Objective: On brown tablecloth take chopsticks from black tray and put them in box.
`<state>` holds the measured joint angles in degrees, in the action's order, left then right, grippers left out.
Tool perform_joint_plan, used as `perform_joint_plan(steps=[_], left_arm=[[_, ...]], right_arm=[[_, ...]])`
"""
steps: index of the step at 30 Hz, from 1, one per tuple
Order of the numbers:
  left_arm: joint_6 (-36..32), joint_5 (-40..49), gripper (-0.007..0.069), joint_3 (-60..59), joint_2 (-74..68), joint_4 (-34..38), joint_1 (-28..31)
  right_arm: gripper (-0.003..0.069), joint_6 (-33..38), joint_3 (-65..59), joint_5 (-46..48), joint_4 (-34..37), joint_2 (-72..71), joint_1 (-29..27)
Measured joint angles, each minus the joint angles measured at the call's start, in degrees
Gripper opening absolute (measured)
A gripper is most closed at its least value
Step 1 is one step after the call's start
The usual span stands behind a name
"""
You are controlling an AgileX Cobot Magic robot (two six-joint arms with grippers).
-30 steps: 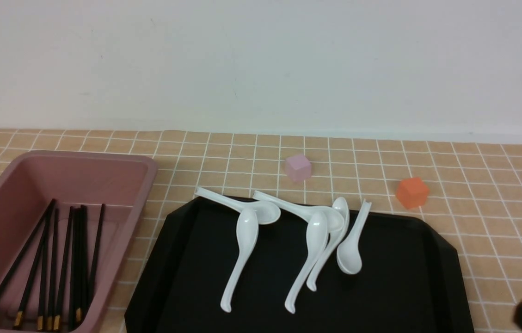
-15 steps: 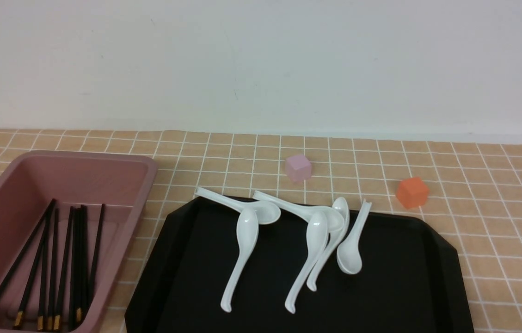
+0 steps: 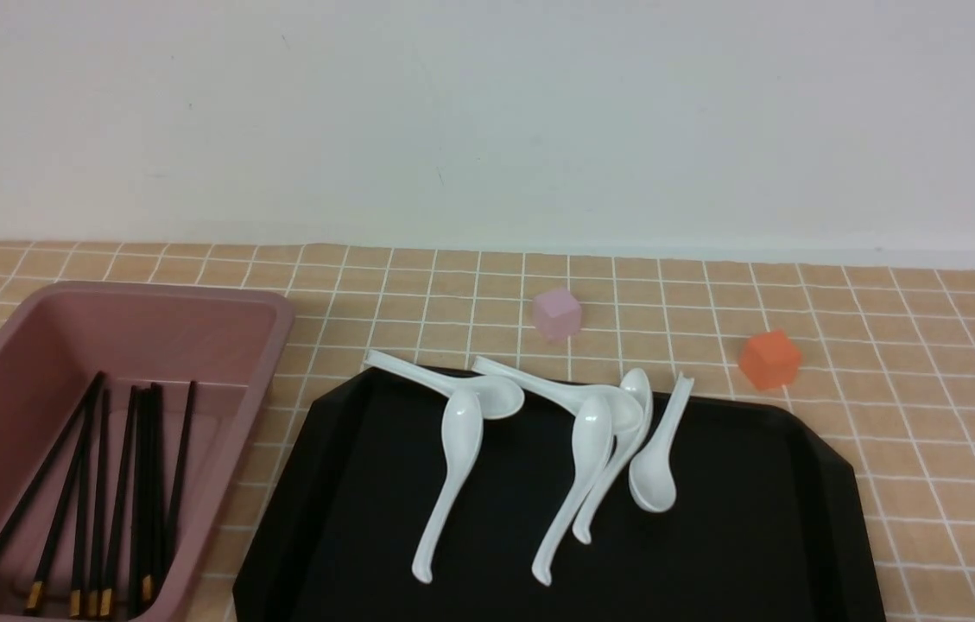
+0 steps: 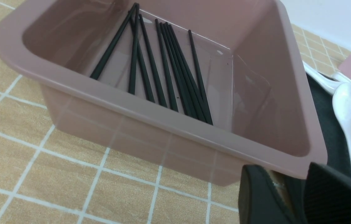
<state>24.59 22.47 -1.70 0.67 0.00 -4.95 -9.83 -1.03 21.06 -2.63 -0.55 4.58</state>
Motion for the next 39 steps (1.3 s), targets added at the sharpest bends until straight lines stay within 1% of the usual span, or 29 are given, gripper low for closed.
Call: perform_joint_plan(steps=[39], left_arm=[[0.0, 0.0, 0.0239, 0.0, 0.0, 0.0, 0.0]], right_arm=[[0.0104, 0.0, 0.0, 0.02, 0.0, 0.0, 0.0]])
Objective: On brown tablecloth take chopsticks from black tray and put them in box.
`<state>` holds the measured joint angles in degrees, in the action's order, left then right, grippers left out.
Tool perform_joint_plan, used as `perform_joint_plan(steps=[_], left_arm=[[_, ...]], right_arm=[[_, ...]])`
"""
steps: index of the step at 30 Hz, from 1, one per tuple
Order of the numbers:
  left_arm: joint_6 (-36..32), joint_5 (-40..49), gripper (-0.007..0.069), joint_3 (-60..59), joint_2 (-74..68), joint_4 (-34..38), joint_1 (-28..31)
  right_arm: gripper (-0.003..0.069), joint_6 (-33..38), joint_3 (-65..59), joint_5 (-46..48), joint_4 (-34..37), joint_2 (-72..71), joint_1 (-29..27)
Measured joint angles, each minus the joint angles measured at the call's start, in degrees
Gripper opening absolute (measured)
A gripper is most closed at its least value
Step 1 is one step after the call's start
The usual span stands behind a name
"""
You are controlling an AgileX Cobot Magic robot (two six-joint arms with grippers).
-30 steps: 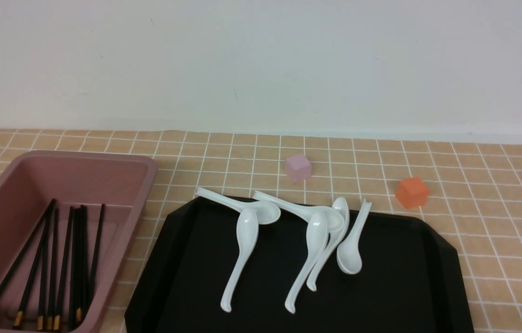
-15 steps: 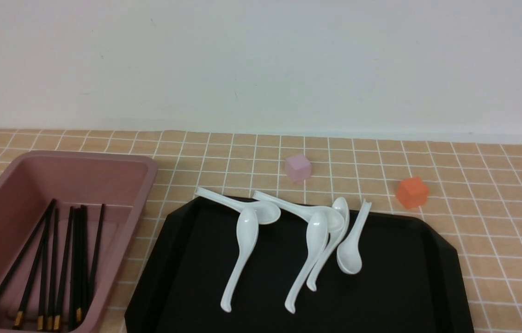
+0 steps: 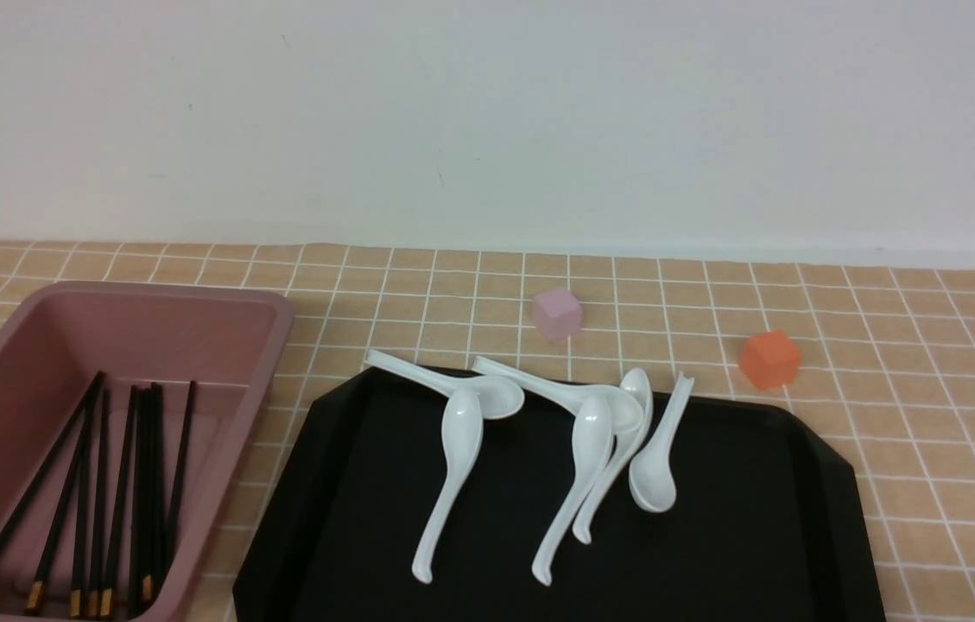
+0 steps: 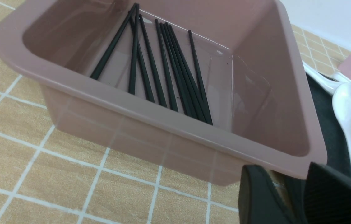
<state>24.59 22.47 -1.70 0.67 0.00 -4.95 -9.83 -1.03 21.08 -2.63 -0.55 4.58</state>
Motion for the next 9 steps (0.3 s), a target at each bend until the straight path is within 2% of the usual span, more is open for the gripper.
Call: perform_joint_plan(steps=[9], left_arm=[[0.0, 0.0, 0.0239, 0.0, 0.0, 0.0, 0.0]], right_arm=[[0.0118, 0.0, 0.0, 0.0, 0.0, 0.0, 0.0]])
